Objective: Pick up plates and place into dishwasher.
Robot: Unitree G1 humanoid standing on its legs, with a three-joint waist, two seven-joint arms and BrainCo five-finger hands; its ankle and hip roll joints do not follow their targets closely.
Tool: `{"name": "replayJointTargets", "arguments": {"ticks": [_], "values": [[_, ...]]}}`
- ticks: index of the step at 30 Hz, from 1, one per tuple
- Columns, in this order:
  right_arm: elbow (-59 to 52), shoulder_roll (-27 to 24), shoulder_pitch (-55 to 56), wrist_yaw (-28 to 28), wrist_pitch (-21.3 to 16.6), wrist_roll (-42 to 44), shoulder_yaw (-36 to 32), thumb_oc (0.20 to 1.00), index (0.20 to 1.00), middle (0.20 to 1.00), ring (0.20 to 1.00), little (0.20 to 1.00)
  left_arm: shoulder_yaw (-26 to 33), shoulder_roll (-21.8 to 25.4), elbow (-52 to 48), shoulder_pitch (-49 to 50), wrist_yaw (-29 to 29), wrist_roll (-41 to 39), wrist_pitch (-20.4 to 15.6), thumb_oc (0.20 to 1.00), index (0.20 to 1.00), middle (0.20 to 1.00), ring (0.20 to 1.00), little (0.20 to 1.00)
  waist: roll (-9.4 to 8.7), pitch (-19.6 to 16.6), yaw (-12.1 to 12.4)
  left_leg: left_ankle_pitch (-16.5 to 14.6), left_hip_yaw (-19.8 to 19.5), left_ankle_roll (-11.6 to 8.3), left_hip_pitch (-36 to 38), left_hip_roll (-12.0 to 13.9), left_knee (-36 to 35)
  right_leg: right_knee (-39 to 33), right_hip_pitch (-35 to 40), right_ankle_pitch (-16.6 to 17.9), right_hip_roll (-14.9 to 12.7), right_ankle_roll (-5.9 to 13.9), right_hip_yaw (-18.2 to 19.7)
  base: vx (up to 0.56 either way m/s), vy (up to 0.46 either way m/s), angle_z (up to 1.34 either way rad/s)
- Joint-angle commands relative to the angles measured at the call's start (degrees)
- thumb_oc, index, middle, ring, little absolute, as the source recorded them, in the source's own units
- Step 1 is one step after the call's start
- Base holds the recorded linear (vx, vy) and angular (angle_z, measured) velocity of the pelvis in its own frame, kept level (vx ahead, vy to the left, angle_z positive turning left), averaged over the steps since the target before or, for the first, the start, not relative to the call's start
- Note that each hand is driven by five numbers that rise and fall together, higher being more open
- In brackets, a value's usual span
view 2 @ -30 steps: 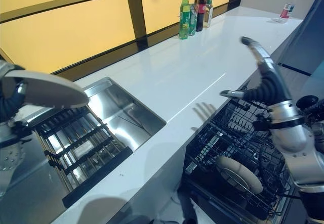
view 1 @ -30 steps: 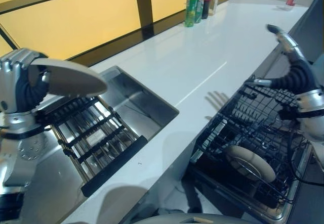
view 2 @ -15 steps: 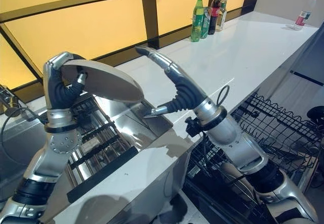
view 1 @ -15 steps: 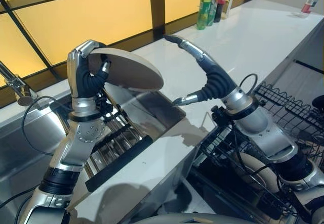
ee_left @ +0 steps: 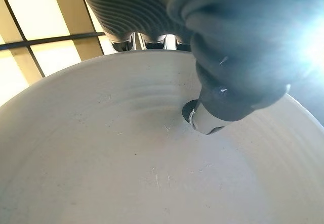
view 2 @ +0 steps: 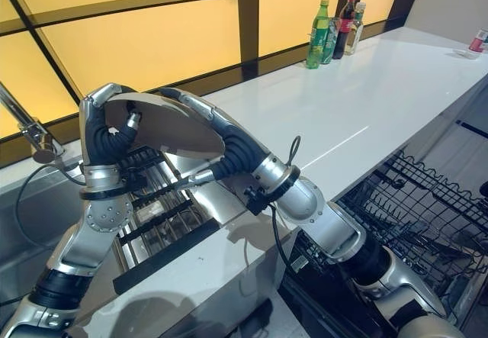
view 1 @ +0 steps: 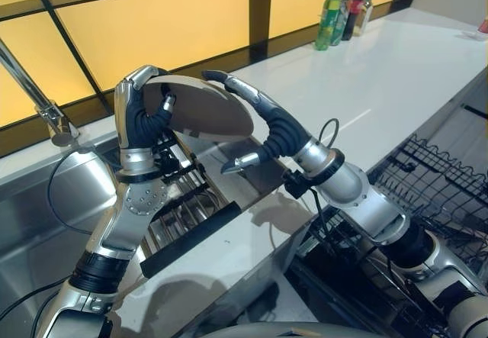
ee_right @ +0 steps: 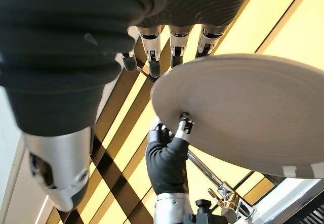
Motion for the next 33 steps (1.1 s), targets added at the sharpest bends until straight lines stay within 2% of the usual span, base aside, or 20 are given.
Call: {"name": "replayJointTargets", "arguments": {"ticks": [1,4,11,12,13,14,15,21,24,33], "values": [[0.7,2.9,-6.6,-4.2,0.4,0.0,1.9,1.0,1.0,1.0,1.0,1.0,-3.1,1.0,-2.4,-7.9,-0.5,-1.5,-2.2,0.2,0.2,0.2,0.2,0.2,-3.18,-3.6,1.9,0.1,-2.3,1.83,-5.1,-4.0,1.1,7.8,0.1,-8.0,-4.8,4.5,-0.8,0.02,0.008,0.16],[3.0,4.9,-9.4,-6.3,3.1,-0.3,2.4,1.0,1.0,1.0,1.0,1.0,-4.2,0.1,-2.4,-8.9,0.0,-1.2,-4.4,0.2,0.2,0.2,0.2,0.2,-3.31,-3.7,2.5,-0.4,-2.9,1.95,-4.7,-4.3,0.9,7.9,0.5,-8.4,-5.2,4.56,-1.3,0.05,0.012,0.08],[5.9,6.7,-10.7,-8.5,6.4,1.2,2.7,1.0,1.0,1.0,1.0,1.0,-5.1,-0.2,-1.9,-9.6,-0.6,-0.9,-5.1,0.2,0.2,0.2,0.2,0.2,-3.34,-3.7,3.2,-0.6,-3.9,2.52,-4.5,-5.0,0.8,8.6,0.4,-8.4,-5.8,4.86,-1.9,0.03,0.031,0.12],[6.0,6.6,-10.4,-8.4,6.6,1.2,2.5,0.896,0.896,0.896,0.896,0.896,-5.0,-0.1,-1.9,-9.5,-0.6,-1.0,-5.3,0.2,0.2,0.2,0.2,0.2,-3.37,-3.7,3.2,-0.7,-4.1,2.61,-4.5,-5.0,0.8,8.6,0.4,-8.5,-5.9,4.9,-1.9,0.02,0.027,0.04],[6.3,6.7,-10.1,-8.3,6.9,1.2,2.4,0.755,0.755,0.755,0.755,0.755,-5.0,-0.2,-1.9,-9.5,-0.6,-0.9,-5.4,0.2,0.2,0.2,0.2,0.2,-3.4,-3.6,3.3,-0.7,-4.2,2.72,-4.5,-5.1,0.8,8.7,0.3,-8.4,-6.0,4.97,-1.9,-0.02,0.027,0.04],[6.5,6.8,-10.0,-8.1,7.2,1.2,2.4,0.435,0.435,0.435,0.435,0.435,-4.9,-0.2,-1.9,-9.5,-0.5,-0.9,-5.4,0.2,0.2,0.2,0.2,0.2,-3.37,-3.5,3.3,-0.3,-4.3,2.81,-4.9,-5.3,0.9,8.8,0.0,-7.9,-6.0,5.02,-1.9,-0.02,0.025,0.05],[6.5,6.8,-9.9,-7.9,7.3,1.0,2.5,0.2,0.2,0.2,0.2,0.2,-4.9,-0.2,-1.9,-9.5,-0.5,-0.9,-5.3,0.2,0.2,0.2,0.2,0.2,-3.4,-3.5,3.3,-0.3,-4.4,2.83,-4.9,-5.3,0.9,8.8,0.0,-7.9,-6.1,5.06,-1.9,-0.02,0.026,0.09],[6.3,6.5,-10.2,-6.6,9.0,2.0,2.7,0.2,0.2,0.2,0.2,0.2,-4.9,-0.1,-1.4,-10.0,-0.4,-0.5,-5.3,0.2,0.2,0.2,0.2,0.2,-3.66,-3.4,3.3,-0.6,-4.6,3.04,-4.6,-5.4,1.0,9.1,0.1,-7.9,-6.3,5.41,-1.7,0.01,0.008,0.04],[6.7,6.2,-10.3,-5.7,11.1,2.6,3.0,0.2,0.2,0.2,0.2,0.2,-4.7,-0.1,-1.2,-10.1,-0.1,-0.1,-5.1,0.2,0.2,0.2,0.2,0.2,-3.8,-3.4,3.2,-0.6,-4.5,3.15,-4.5,-5.5,0.9,9.2,0.0,-7.9,-6.4,5.44,-1.7,0.0,0.0,0.0],[6.8,3.4,-10.4,0.3,15.6,5.4,4.0,0.2,0.2,0.2,0.2,0.2,-4.9,0.4,-0.5,-10.8,0.7,0.9,-4.6,0.2,0.2,0.2,0.2,0.2,-4.33,-3.1,2.7,-0.5,-4.2,3.15,-4.2,-5.3,0.9,9.9,-0.1,-8.1,-6.1,5.38,-1.6,0.0,0.0,0.0]]}}
